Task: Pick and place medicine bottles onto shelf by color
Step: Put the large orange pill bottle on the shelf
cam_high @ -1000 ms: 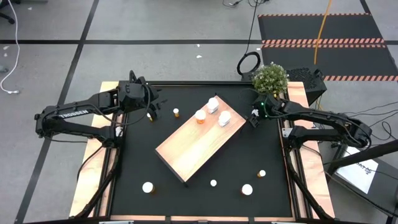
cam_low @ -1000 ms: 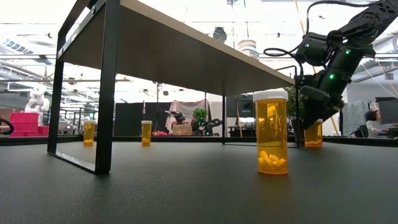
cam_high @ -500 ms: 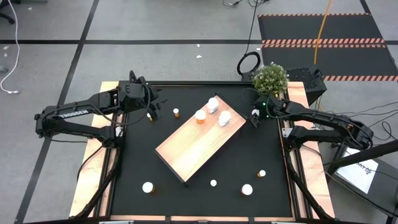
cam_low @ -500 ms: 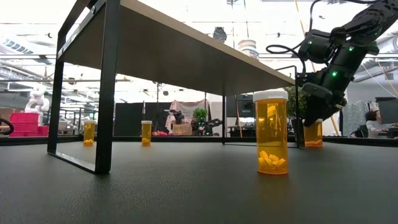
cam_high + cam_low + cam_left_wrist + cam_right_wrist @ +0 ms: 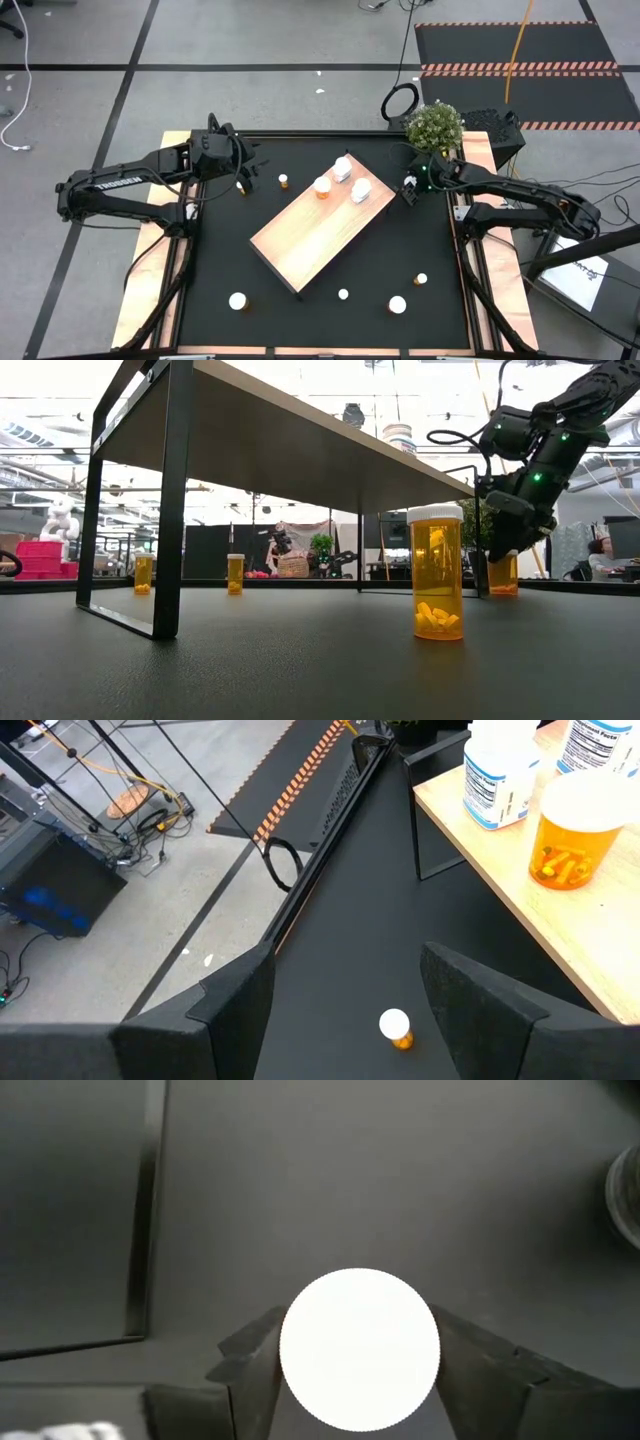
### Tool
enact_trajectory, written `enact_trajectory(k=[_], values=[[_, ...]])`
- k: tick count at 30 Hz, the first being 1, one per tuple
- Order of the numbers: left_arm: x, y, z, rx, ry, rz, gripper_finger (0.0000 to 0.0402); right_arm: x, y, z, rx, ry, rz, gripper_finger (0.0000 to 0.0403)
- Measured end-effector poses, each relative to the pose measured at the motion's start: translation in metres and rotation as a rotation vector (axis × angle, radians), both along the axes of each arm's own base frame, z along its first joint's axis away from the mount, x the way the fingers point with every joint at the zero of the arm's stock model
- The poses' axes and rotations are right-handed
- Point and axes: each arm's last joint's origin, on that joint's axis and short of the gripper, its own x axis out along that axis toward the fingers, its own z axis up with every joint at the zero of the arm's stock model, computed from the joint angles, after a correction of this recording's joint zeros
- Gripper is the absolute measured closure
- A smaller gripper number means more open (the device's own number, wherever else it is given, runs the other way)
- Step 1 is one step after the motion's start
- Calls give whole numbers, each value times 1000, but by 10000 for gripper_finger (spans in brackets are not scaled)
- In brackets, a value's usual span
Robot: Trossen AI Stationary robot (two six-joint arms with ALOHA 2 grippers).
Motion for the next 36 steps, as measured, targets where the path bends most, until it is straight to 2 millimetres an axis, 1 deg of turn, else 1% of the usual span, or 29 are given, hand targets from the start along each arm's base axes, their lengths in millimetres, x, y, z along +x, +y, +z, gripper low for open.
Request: enact_trajectory(k=[5, 17, 26, 30, 36], values=[[0, 0, 0, 0, 0, 0, 149, 6, 1, 15, 5, -10, 12, 194], [0, 0, 0, 0, 0, 0, 149, 18, 5, 80, 25, -56, -9, 190], [0, 0, 0, -4, -3, 3, 149, 20, 9, 126, -81, -71, -16, 189], [0, 0, 0, -7, -6, 5, 149, 23, 13, 144, -110, -120, 8, 189], [0, 0, 0, -7, -9, 6, 149, 30, 20, 166, -158, -223, 50, 189]])
